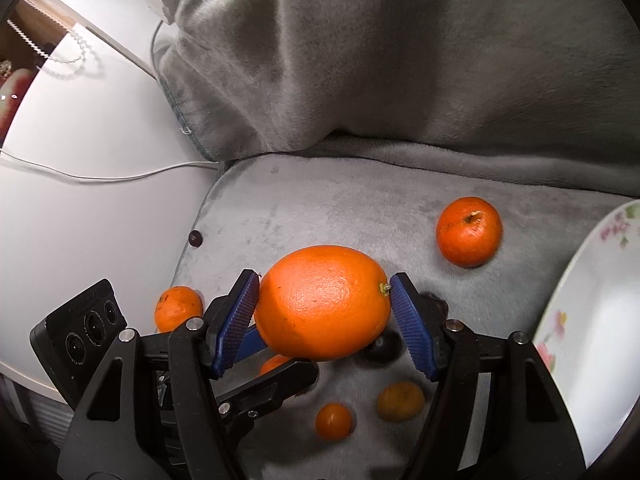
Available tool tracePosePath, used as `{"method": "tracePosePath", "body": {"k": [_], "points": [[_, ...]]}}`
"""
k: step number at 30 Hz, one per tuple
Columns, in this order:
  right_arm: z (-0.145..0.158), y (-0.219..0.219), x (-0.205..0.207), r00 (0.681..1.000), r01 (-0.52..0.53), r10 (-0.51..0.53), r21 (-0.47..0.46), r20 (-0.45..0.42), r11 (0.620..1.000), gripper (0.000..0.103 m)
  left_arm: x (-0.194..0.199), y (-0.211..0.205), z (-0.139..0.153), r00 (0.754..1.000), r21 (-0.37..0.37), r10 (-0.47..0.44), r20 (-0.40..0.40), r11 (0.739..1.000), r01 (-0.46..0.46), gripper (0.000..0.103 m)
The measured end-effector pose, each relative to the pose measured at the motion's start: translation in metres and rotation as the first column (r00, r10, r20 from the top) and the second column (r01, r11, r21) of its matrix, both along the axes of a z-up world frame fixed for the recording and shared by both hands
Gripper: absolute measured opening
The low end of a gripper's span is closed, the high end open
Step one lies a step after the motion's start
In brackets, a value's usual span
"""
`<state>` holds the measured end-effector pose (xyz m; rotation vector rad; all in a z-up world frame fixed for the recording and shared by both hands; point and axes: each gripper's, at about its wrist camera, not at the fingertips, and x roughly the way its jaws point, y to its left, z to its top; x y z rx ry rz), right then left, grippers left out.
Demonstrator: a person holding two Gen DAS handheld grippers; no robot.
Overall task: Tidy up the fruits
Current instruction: 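Carry the large orange onto the white plate and open the right gripper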
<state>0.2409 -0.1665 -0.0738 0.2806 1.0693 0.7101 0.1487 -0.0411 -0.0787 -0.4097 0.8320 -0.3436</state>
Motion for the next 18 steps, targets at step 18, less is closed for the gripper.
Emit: {"method": "tracePosePath", "body": {"k": [18], "points": [[0.024, -0.073, -0.05, 0.994, 0.086, -0.086, 0.016, 0.068, 0.996, 0.071, -0.028, -0.05, 0.021, 0.993, 0.019, -0.103, 0.057, 0.995, 0.102, 0.048]]}}
